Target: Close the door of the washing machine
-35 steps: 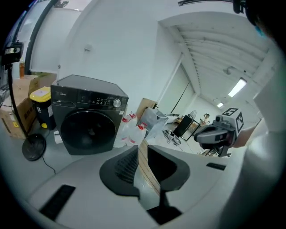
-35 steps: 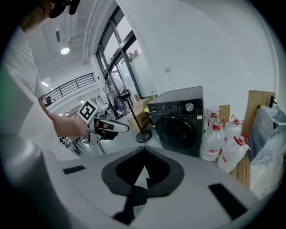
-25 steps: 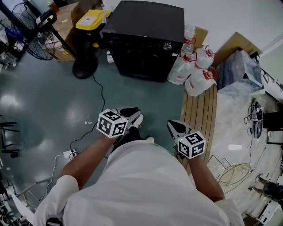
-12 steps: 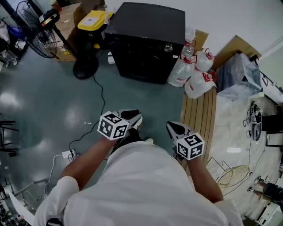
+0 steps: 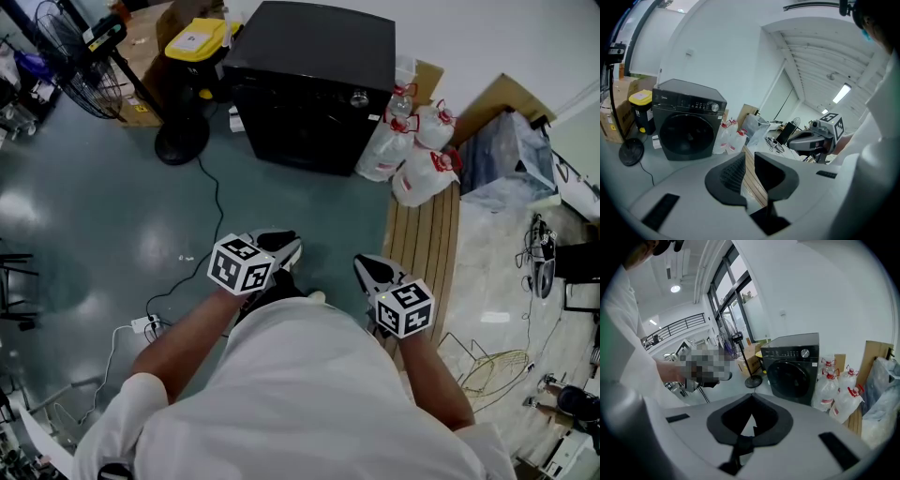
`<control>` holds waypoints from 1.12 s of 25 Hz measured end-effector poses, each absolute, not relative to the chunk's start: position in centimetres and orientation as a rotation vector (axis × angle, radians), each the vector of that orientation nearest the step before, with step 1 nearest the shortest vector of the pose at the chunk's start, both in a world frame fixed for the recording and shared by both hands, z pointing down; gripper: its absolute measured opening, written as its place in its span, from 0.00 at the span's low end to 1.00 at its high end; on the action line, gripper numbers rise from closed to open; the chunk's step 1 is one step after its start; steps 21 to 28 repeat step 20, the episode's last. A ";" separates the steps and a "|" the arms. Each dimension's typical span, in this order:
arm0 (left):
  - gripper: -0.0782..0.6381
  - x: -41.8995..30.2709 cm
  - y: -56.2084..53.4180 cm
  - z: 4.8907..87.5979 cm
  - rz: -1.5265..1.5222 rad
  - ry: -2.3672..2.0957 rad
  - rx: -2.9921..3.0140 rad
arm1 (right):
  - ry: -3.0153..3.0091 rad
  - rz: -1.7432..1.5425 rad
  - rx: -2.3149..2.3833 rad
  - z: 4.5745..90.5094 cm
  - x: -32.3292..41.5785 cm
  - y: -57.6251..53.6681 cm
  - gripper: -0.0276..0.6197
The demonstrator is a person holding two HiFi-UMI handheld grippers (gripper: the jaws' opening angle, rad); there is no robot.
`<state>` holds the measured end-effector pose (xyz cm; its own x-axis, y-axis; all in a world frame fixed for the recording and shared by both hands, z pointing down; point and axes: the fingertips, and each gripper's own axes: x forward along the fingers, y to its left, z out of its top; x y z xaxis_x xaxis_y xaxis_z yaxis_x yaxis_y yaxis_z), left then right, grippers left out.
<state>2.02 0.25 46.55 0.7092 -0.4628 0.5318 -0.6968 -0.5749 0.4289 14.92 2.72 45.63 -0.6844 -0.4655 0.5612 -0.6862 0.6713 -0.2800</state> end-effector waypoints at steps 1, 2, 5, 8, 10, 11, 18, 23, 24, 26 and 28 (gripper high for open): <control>0.21 2.0 0.2 46.6 0.484 -0.879 2.284 | -2.438 0.670 0.894 45.7 14.9 2.7 0.05; 0.21 2.0 0.2 46.6 0.484 -0.880 2.283 | -2.438 0.673 0.892 45.7 14.9 2.7 0.05; 0.21 1.9 0.1 46.9 0.486 -0.882 2.277 | -2.435 0.682 0.886 46.0 14.9 2.8 0.05; 0.21 1.8 -0.3 47.1 0.487 -0.881 2.272 | -2.434 0.689 0.880 46.2 14.7 2.5 0.05; 0.21 1.6 -0.5 47.1 0.484 -0.880 2.271 | -2.432 0.687 0.878 46.2 14.5 2.2 0.05; 0.21 1.5 -0.6 47.1 0.482 -0.880 2.270 | -2.432 0.685 0.878 46.2 14.4 2.0 0.05; 0.21 1.1 -2.1 47.4 0.484 -0.878 2.278 | -2.426 0.683 0.892 46.2 14.3 0.6 0.05; 0.21 1.0 -2.9 47.5 0.481 -0.877 2.280 | -2.421 0.684 0.894 46.2 14.3 0.1 0.05; 0.21 1.0 -2.9 47.5 0.481 -0.877 2.280 | -2.421 0.684 0.894 46.2 14.3 0.1 0.05; 0.21 1.0 -2.9 47.5 0.481 -0.877 2.280 | -2.421 0.684 0.894 46.2 14.3 0.1 0.05; 0.21 1.0 -2.9 47.5 0.481 -0.877 2.280 | -2.421 0.684 0.894 46.2 14.3 0.1 0.05</control>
